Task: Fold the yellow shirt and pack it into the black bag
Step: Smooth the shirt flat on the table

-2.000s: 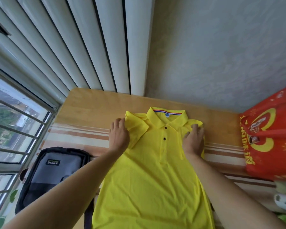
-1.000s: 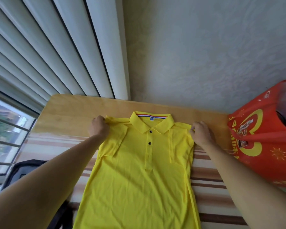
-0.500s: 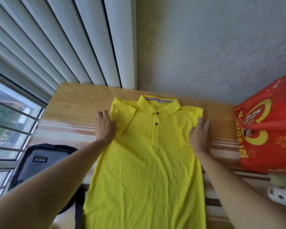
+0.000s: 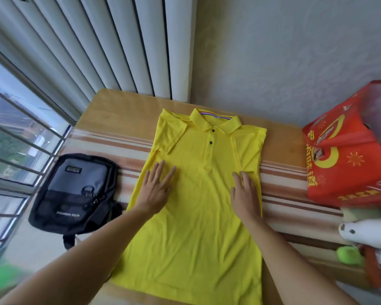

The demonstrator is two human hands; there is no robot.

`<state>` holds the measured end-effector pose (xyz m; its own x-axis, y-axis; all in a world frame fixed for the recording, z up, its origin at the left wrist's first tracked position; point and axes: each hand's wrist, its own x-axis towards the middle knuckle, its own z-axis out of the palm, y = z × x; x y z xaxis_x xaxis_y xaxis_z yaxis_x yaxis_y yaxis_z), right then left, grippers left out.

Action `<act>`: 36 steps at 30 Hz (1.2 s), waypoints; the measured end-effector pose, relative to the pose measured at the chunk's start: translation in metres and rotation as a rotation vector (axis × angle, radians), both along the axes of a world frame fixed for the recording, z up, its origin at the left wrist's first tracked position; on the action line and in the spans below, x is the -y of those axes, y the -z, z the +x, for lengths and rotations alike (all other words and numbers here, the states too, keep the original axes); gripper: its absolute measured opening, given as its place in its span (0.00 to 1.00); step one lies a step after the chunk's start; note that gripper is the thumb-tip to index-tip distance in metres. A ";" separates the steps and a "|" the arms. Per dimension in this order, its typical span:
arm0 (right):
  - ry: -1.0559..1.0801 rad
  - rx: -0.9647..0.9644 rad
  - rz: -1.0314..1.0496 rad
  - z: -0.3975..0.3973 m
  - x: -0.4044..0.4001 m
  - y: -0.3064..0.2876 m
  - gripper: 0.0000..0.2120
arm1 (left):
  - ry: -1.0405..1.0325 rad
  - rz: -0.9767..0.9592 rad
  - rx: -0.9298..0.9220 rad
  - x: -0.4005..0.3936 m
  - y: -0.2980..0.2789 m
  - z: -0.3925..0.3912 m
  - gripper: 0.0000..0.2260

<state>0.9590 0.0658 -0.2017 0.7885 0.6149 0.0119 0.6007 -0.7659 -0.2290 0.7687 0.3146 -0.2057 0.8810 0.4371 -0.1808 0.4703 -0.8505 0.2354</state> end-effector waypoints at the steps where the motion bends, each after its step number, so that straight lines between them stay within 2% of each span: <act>1: 0.014 0.014 0.014 -0.011 0.009 0.000 0.21 | -0.052 0.000 0.002 0.007 -0.003 -0.016 0.28; 4: 0.085 0.053 0.006 -0.050 0.044 0.001 0.18 | -0.171 -0.002 -0.044 0.028 -0.009 -0.075 0.27; 7: 0.112 0.086 -0.034 -0.087 0.076 0.003 0.20 | -0.254 -0.036 -0.112 0.043 -0.013 -0.125 0.26; 10: 0.151 0.078 -0.043 -0.113 0.096 0.002 0.23 | -0.367 -0.029 -0.073 0.055 -0.018 -0.154 0.25; 13: 0.264 0.048 -0.023 -0.132 0.105 -0.004 0.25 | -0.418 0.036 -0.057 0.060 -0.022 -0.169 0.16; 15: 0.391 0.011 -0.015 -0.142 0.108 -0.008 0.24 | -0.434 0.023 -0.075 0.059 -0.027 -0.173 0.07; 16: 0.444 -0.007 -0.013 -0.146 0.110 -0.008 0.22 | -0.448 0.007 -0.097 0.058 -0.029 -0.172 0.06; 20: 0.618 -0.100 -0.009 -0.156 0.116 -0.007 0.13 | -0.484 -0.021 -0.146 0.056 -0.033 -0.169 0.05; 23: 0.712 -0.169 -0.029 -0.160 0.117 -0.010 0.12 | -0.530 -0.065 -0.079 0.057 -0.034 -0.168 0.06; 27: 0.692 -0.234 0.002 -0.158 0.118 -0.015 0.09 | -0.478 -0.165 0.119 0.063 -0.045 -0.165 0.06; 30: 0.624 -0.193 0.150 -0.151 0.120 -0.019 0.06 | -0.417 -0.233 0.153 0.067 -0.056 -0.159 0.05; 34: 0.490 -0.257 0.310 -0.143 0.119 -0.023 0.10 | -0.349 -0.305 0.195 0.065 -0.069 -0.148 0.06; 36: 0.446 -0.349 0.338 -0.134 0.118 -0.026 0.08 | -0.330 -0.305 0.197 0.060 -0.071 -0.142 0.06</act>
